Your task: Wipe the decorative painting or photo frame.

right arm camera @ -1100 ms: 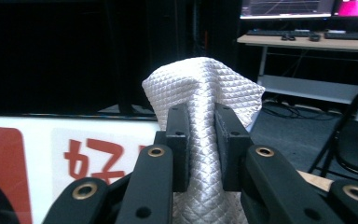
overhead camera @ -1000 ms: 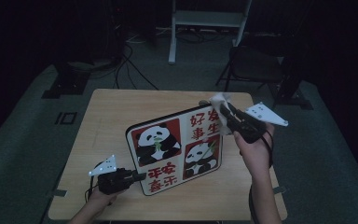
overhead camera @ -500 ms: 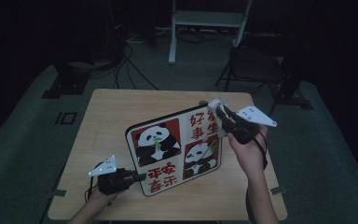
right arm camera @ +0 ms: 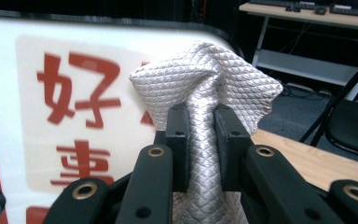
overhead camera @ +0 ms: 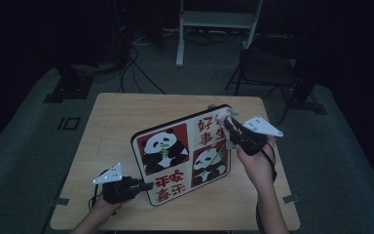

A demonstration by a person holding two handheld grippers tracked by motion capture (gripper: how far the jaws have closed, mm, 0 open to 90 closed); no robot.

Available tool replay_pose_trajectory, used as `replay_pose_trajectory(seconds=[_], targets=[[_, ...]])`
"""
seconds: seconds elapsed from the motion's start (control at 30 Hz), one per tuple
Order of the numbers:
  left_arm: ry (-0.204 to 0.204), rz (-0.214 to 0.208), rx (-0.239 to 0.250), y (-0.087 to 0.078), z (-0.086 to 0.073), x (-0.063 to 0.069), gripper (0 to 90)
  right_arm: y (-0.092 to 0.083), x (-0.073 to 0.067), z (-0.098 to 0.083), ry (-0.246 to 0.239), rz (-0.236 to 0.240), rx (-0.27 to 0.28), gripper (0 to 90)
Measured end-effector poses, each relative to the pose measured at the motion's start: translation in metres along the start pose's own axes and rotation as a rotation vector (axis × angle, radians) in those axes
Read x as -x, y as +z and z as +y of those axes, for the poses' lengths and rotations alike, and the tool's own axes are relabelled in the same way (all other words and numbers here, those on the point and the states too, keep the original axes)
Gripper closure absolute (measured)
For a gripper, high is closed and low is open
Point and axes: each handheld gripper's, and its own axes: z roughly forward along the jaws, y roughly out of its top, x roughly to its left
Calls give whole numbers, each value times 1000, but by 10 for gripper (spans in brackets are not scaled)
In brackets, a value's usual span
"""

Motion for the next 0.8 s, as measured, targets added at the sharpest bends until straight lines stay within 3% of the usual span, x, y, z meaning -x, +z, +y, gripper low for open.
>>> replay_pose_trajectory(seconds=[0.8], targets=[[-1,-6,-11,0,1,0,795,5,-1,-40,7,3,-89,776]])
